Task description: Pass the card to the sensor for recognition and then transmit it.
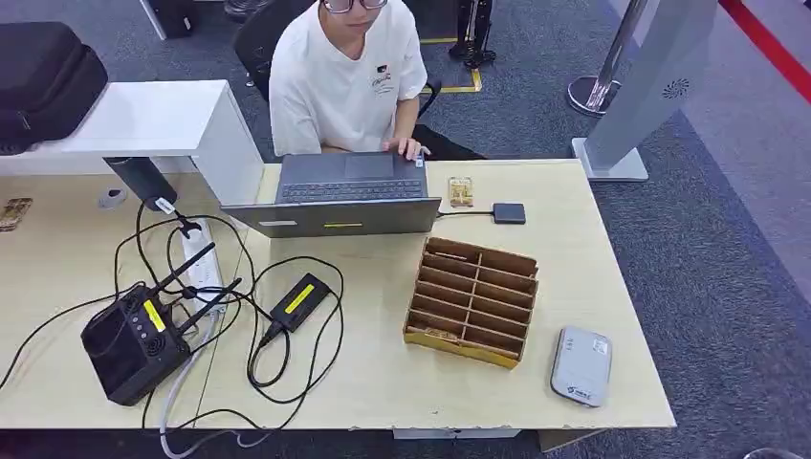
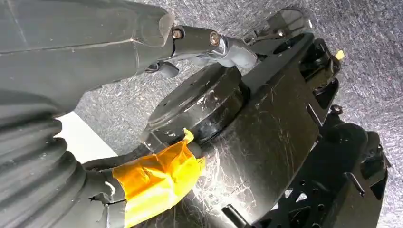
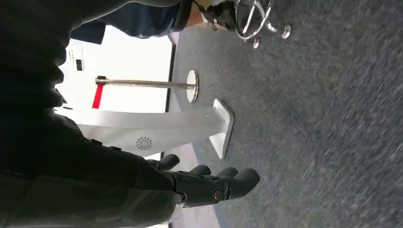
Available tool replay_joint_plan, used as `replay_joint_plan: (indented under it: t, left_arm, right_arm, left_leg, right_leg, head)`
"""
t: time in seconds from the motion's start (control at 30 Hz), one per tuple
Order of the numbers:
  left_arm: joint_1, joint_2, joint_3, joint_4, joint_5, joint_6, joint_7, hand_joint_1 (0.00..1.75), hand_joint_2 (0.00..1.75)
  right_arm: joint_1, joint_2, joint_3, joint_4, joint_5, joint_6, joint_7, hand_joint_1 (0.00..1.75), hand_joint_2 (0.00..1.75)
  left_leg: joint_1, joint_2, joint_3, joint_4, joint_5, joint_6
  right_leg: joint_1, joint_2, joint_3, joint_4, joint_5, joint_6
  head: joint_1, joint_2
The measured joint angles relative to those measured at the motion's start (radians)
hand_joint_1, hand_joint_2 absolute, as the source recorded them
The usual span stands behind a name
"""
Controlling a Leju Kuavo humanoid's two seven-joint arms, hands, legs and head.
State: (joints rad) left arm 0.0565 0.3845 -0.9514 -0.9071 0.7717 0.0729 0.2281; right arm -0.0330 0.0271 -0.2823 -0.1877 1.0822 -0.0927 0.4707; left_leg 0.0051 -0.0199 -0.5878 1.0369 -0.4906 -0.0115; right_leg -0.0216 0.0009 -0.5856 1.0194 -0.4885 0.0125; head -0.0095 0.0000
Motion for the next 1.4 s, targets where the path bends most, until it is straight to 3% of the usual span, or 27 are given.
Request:
replay_joint_plan:
  t: [0.5,0.6,0.7,0.8,0.9,1.03,1.13,1.2,1.23,1.3,1.33,1.4]
  left_arm:
    - [0.000,-0.002,-0.010,0.000,0.003,0.002,0.000,0.00,1.75]
    - [0.000,-0.002,-0.014,0.000,0.022,0.015,-0.001,0.00,1.75]
    - [0.002,-0.002,-0.030,-0.010,0.000,0.127,-0.003,0.00,1.75]
    - [0.010,-0.016,-0.054,-0.045,-0.086,0.372,0.000,0.00,1.75]
    - [0.015,-0.052,-0.070,-0.085,-0.191,0.571,0.015,0.00,1.75]
    - [0.045,-0.128,-0.035,-0.112,-0.485,0.620,0.077,0.00,1.75]
    - [0.097,-0.208,0.059,-0.155,-0.696,0.625,0.159,0.00,1.75]
    - [0.109,-0.225,0.086,-0.172,-0.672,0.592,0.171,0.00,1.75]
    - [0.108,-0.224,0.092,-0.174,-0.600,0.530,0.165,0.00,1.75]
    - [0.098,-0.205,0.101,-0.163,-0.406,0.338,0.129,0.00,1.75]
    - [0.080,-0.191,0.102,-0.128,-0.298,0.190,0.102,0.00,1.75]
    - [0.034,-0.169,0.102,-0.044,-0.154,-0.027,0.054,0.00,1.75]
  right_arm:
    - [0.000,0.022,0.000,0.000,0.000,-0.001,0.000,0.00,1.75]
    - [0.000,0.028,0.000,0.000,-0.004,-0.038,-0.016,0.00,1.75]
    - [0.000,0.033,0.000,-0.001,0.008,-0.154,-0.018,0.00,1.75]
    - [0.000,0.036,-0.001,-0.001,0.017,-0.297,0.017,0.00,1.75]
    - [0.000,0.042,-0.006,-0.001,0.015,-0.357,0.038,0.00,1.75]
    - [0.002,0.055,-0.022,-0.001,0.015,-0.396,0.050,0.00,1.75]
    - [0.004,0.065,-0.035,-0.001,0.025,-0.402,0.053,0.00,1.75]
    - [0.005,0.072,-0.043,0.000,0.020,-0.371,0.053,0.00,1.75]
    - [0.003,0.073,-0.050,0.000,0.008,-0.320,0.057,0.00,1.75]
    - [0.000,0.079,-0.068,0.001,-0.021,-0.144,0.067,0.00,1.75]
    - [0.000,0.080,-0.080,0.001,-0.038,-0.044,0.071,0.00,1.75]
    - [-0.001,0.087,-0.104,0.001,-0.068,0.098,0.072,0.00,1.75]
  left_leg:
    - [0.000,0.000,0.000,0.000,0.000,0.000]
    - [0.000,0.000,0.000,0.000,0.000,0.000]
    - [0.000,0.000,0.000,0.000,0.000,0.000]
    - [0.000,0.000,0.000,0.000,0.000,0.000]
    - [-0.001,0.000,0.000,0.000,0.000,0.000]
    - [-0.001,0.002,0.000,0.000,0.000,0.000]
    - [-0.001,0.003,0.001,0.000,-0.001,0.000]
    - [-0.001,0.003,0.001,0.000,-0.001,0.000]
    - [-0.001,0.003,0.001,0.000,-0.001,0.000]
    - [-0.001,0.003,0.002,0.000,-0.001,-0.001]
    - [0.000,0.002,0.002,0.000,-0.001,-0.001]
    - [0.002,0.002,0.002,-0.001,-0.001,-0.002]
  right_leg:
    - [0.000,0.000,0.000,0.000,0.000,0.000]
    - [0.000,0.000,0.000,0.000,0.000,0.000]
    - [0.000,0.000,0.000,0.000,0.000,0.000]
    - [0.000,0.000,0.000,0.000,0.000,0.000]
    - [0.000,0.000,0.000,0.000,0.000,0.000]
    - [-0.001,0.002,0.000,-0.001,0.000,0.000]
    - [-0.001,0.003,0.000,-0.001,0.000,0.000]
    - [-0.001,0.002,0.000,-0.001,0.000,0.000]
    - [-0.001,0.002,0.000,-0.001,0.000,0.000]
    - [0.000,0.002,0.000,-0.001,0.000,0.000]
    - [0.000,0.002,0.000,0.000,0.000,0.000]
    - [0.001,0.002,0.001,0.001,0.000,-0.002]
  head:
    - [0.000,0.000]
    - [0.000,0.000]
    - [0.000,0.000]
    - [0.000,0.000]
    - [0.000,0.000]
    - [0.001,0.000]
    - [0.000,0.000]
    - [0.000,0.000]
    - [0.000,0.000]
    - [0.000,0.000]
    - [0.000,0.000]
    - [0.000,0.000]
